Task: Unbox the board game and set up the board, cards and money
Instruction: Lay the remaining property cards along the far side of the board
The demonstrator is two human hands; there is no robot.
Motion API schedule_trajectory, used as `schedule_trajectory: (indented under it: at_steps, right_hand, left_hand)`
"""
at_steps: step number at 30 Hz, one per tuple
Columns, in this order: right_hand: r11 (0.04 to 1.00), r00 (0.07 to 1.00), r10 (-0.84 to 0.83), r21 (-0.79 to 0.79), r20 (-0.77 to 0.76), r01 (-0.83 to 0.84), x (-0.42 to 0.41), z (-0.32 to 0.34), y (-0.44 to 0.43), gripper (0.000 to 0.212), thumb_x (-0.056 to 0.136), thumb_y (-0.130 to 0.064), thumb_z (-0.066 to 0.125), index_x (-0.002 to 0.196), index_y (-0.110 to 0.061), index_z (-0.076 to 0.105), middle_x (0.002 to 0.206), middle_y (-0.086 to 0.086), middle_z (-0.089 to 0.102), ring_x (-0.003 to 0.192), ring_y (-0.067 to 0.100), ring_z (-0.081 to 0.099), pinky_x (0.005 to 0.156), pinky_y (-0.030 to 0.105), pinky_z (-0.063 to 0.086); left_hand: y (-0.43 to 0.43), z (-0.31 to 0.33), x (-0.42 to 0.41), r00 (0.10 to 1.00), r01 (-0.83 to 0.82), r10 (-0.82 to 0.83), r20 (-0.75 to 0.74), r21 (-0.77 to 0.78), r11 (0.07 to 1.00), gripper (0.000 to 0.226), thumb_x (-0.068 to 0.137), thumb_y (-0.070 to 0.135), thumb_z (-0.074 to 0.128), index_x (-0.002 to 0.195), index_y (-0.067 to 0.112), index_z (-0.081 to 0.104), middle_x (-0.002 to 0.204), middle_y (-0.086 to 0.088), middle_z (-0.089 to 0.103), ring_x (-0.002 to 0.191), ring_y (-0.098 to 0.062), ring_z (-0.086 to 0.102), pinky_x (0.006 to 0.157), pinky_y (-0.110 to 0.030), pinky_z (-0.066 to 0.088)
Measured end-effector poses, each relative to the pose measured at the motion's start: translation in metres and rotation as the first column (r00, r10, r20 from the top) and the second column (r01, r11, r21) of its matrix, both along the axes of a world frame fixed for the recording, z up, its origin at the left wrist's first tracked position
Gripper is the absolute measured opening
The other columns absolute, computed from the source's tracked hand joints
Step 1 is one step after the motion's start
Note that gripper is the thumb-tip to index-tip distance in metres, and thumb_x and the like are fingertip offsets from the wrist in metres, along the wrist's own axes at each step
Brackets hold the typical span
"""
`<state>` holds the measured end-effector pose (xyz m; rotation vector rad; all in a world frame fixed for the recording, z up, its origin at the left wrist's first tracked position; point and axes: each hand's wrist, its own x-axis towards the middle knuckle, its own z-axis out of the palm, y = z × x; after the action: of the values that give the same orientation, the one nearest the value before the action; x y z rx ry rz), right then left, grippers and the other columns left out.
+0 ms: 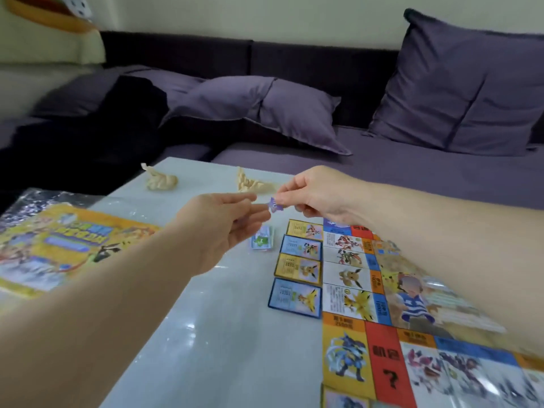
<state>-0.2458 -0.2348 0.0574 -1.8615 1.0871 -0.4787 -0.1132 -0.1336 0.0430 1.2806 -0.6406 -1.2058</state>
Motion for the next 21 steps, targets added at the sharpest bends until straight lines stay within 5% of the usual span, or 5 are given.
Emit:
schedule_trajectory:
  at_steps: [2, 5, 9, 15, 21]
  right_hand:
    - [0.996, 0.992, 0.024, -0.077, -0.127, -0.034, 0.013, -0.01, 0.005, 0.009, 0.083, -0.02, 0.072, 0.089, -0.013, 0.073, 0.065, -0.009, 0.064, 0.053, 0.003, 0.043, 0.049, 0.012, 0.036]
    - [0.985, 0.96, 0.057, -0.138, -0.275, -0.098, 0.028, -0.03, 0.008, 0.018, 0.085, -0.024, 0.07, 0.099, -0.013, 0.074, 0.094, -0.004, 0.07, 0.08, 0.006, 0.059, 0.066, 0.017, 0.043]
    - [0.964, 0.93, -0.014, -0.252, -0.366, -0.085, 0.035, -0.043, 0.002, 0.018, 0.087, -0.023, 0.066, 0.098, -0.012, 0.074, 0.103, -0.001, 0.071, 0.09, 0.011, 0.061, 0.077, 0.021, 0.041]
    - [0.925, 0.973, -0.066, -0.378, -0.222, -0.023, 0.021, -0.015, 0.021, 0.021, 0.092, -0.023, 0.059, 0.096, -0.008, 0.073, 0.1, -0.001, 0.071, 0.09, 0.011, 0.062, 0.073, 0.019, 0.044]
    - [0.882, 0.977, 0.126, -0.431, -0.171, -0.189, -0.022, 0.032, 0.105, 0.032, 0.085, -0.034, 0.068, 0.115, -0.024, 0.065, 0.102, -0.015, 0.058, 0.061, -0.02, 0.047, 0.055, 0.001, 0.035]
  left_hand:
    - [0.009, 0.0, 0.018, 0.995, -0.071, 0.071, -0.064, -0.002, 0.997, 0.017, 0.099, 0.006, 0.043, 0.098, 0.006, 0.06, 0.079, -0.005, 0.072, 0.062, -0.007, 0.07, 0.051, -0.015, 0.053]
    - [0.02, 0.0, 0.034, 0.98, -0.114, 0.113, -0.161, 0.004, 0.993, 0.016, 0.098, 0.01, 0.047, 0.094, 0.002, 0.06, 0.067, -0.005, 0.071, 0.061, -0.01, 0.07, 0.049, -0.017, 0.053]
    - [0.03, 0.0, 0.043, 0.963, -0.106, 0.112, -0.246, 0.038, 0.994, 0.015, 0.096, 0.004, 0.046, 0.1, -0.002, 0.06, 0.087, -0.013, 0.07, 0.066, -0.018, 0.071, 0.055, -0.026, 0.058]
    - [0.044, 0.009, 0.025, 0.969, -0.079, 0.087, -0.23, 0.045, 0.996, 0.039, 0.091, -0.012, 0.026, 0.113, 0.0, 0.056, 0.099, -0.013, 0.066, 0.088, -0.021, 0.067, 0.064, -0.03, 0.055]
    - [0.081, 0.035, -0.015, 0.955, 0.028, -0.023, -0.295, 0.014, 1.0, 0.046, 0.09, -0.013, 0.027, 0.129, 0.004, 0.045, 0.096, -0.016, 0.071, 0.077, -0.022, 0.071, 0.068, -0.034, 0.056]
